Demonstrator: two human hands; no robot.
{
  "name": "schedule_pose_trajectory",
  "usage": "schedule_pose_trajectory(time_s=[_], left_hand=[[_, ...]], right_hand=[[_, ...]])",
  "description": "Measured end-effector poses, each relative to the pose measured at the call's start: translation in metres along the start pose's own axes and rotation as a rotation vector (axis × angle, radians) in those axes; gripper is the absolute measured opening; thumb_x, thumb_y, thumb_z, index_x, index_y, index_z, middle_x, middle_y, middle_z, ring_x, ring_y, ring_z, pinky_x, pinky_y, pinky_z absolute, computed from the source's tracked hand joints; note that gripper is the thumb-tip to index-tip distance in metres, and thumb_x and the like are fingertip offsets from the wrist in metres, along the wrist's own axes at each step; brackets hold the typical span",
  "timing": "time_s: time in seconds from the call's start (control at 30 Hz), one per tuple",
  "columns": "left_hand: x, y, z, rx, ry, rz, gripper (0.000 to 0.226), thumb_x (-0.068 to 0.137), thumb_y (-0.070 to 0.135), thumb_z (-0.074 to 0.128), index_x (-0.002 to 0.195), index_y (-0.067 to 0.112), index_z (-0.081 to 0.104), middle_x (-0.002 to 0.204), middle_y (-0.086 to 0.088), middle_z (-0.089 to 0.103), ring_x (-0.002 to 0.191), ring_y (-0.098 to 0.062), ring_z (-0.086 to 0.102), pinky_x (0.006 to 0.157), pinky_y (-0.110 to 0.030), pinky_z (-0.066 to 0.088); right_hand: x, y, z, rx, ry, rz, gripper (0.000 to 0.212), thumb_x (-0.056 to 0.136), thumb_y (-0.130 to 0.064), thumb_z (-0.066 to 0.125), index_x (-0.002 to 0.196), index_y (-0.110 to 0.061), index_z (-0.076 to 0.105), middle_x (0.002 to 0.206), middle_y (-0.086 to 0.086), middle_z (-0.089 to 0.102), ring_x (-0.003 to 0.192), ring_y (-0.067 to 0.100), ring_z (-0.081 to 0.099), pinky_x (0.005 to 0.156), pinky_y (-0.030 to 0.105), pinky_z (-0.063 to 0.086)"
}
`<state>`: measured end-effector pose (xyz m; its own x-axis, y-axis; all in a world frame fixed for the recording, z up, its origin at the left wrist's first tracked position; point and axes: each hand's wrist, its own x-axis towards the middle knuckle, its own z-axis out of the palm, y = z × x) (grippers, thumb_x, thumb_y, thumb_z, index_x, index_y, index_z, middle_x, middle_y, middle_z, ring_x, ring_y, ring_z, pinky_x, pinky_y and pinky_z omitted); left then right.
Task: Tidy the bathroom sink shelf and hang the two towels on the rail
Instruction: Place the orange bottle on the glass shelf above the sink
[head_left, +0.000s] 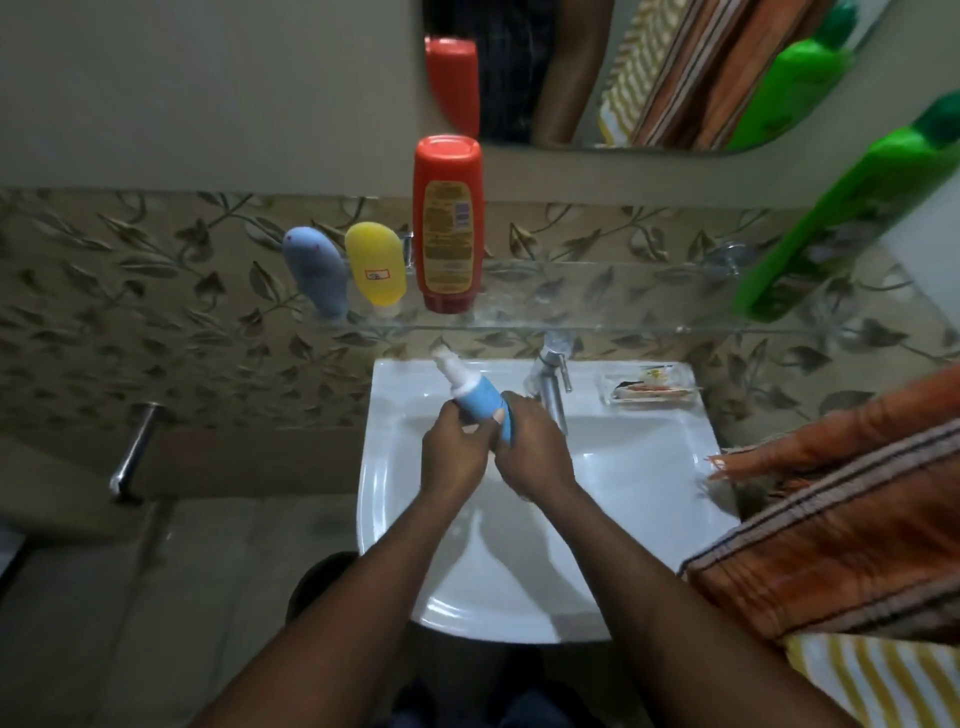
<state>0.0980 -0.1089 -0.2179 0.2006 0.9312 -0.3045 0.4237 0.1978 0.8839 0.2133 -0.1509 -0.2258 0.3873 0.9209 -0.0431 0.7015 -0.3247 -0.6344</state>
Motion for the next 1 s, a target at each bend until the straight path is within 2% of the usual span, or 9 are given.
schedule_pose_trajectory(time_s=[0.07,0.17,0.27,0.37,0.43,0.5,0.73,0.87,1.0], left_hand=[[-0.026,0.013,0.008,0.02,-0.003,0.083,0.047,0.087,0.047,0.08,0.124,0.022,0.063,0.111,0.01,0.072,0.094,-0.006,0.07,0.082,-0.029,0.056],[-0.059,0.034,0.02,0.01,-0.026,0.209,0.046,0.083,0.04,0.086,0.118,0.031,0.057,0.102,0.018,0.07,0.087,0.006,0.067,0.073,-0.02,0.052],[-0.076,0.063,0.031,-0.022,-0.042,0.309,0.05,0.08,0.036,0.089,0.117,0.035,0.054,0.1,0.019,0.071,0.086,0.009,0.068,0.076,-0.02,0.055],[-0.084,0.101,0.043,-0.065,-0.023,0.406,0.052,0.079,0.038,0.089,0.113,0.034,0.05,0.1,0.021,0.07,0.084,0.01,0.068,0.075,-0.024,0.057],[-0.085,0.129,0.05,-0.073,-0.007,0.49,0.054,0.078,0.04,0.088,0.112,0.034,0.047,0.101,0.021,0.07,0.088,0.004,0.069,0.077,-0.031,0.059],[-0.081,0.155,0.056,-0.071,-0.025,0.558,0.054,0.077,0.04,0.085,0.113,0.033,0.047,0.104,0.016,0.071,0.091,-0.008,0.072,0.078,-0.038,0.061],[-0.053,0.214,0.075,0.068,-0.07,0.644,0.055,0.084,0.028,0.081,0.13,0.029,0.051,0.123,0.004,0.071,0.108,-0.023,0.07,0.09,-0.047,0.059],[-0.043,0.228,0.089,0.106,-0.04,0.658,0.056,0.086,0.021,0.082,0.133,0.022,0.053,0.123,0.0,0.07,0.11,-0.027,0.069,0.091,-0.044,0.058],[-0.033,0.223,0.099,0.137,-0.053,0.631,0.054,0.088,0.023,0.081,0.133,0.022,0.051,0.126,-0.002,0.07,0.11,-0.026,0.069,0.092,-0.048,0.059]], right_hand=[[-0.021,0.001,-0.017,0.124,0.052,-0.004,0.022,0.095,-0.018,0.057,0.116,-0.026,0.061,0.109,-0.004,0.066,0.097,0.022,0.064,0.071,0.033,0.045],[-0.049,0.003,-0.053,0.151,0.139,-0.006,0.045,0.09,-0.014,0.065,0.132,-0.027,0.06,0.122,-0.006,0.067,0.105,0.018,0.064,0.083,0.034,0.053],[-0.061,0.007,-0.088,0.153,0.271,-0.034,0.055,0.085,-0.009,0.066,0.137,-0.026,0.06,0.128,-0.008,0.066,0.109,0.013,0.062,0.088,0.029,0.052],[-0.06,0.006,-0.122,0.167,0.415,-0.044,0.05,0.085,-0.009,0.066,0.133,-0.025,0.063,0.119,-0.006,0.07,0.104,0.014,0.063,0.078,0.025,0.045],[-0.055,0.005,-0.144,0.169,0.511,-0.037,0.046,0.087,-0.01,0.066,0.131,-0.023,0.064,0.113,-0.002,0.073,0.1,0.017,0.065,0.074,0.027,0.042],[-0.048,0.004,-0.166,0.186,0.579,-0.053,0.048,0.089,-0.013,0.066,0.135,-0.023,0.064,0.118,-0.001,0.073,0.104,0.018,0.066,0.08,0.028,0.046],[-0.013,0.012,-0.208,0.209,0.598,-0.027,0.039,0.101,-0.034,0.06,0.138,-0.026,0.062,0.122,0.001,0.075,0.107,0.021,0.071,0.091,0.042,0.059],[0.001,0.013,-0.216,0.19,0.575,0.009,0.04,0.1,-0.023,0.062,0.14,-0.023,0.062,0.125,0.002,0.074,0.108,0.022,0.071,0.093,0.044,0.059],[0.01,0.019,-0.216,0.155,0.531,0.053,0.042,0.098,-0.019,0.065,0.139,-0.023,0.059,0.122,0.004,0.074,0.107,0.025,0.071,0.09,0.045,0.06]])
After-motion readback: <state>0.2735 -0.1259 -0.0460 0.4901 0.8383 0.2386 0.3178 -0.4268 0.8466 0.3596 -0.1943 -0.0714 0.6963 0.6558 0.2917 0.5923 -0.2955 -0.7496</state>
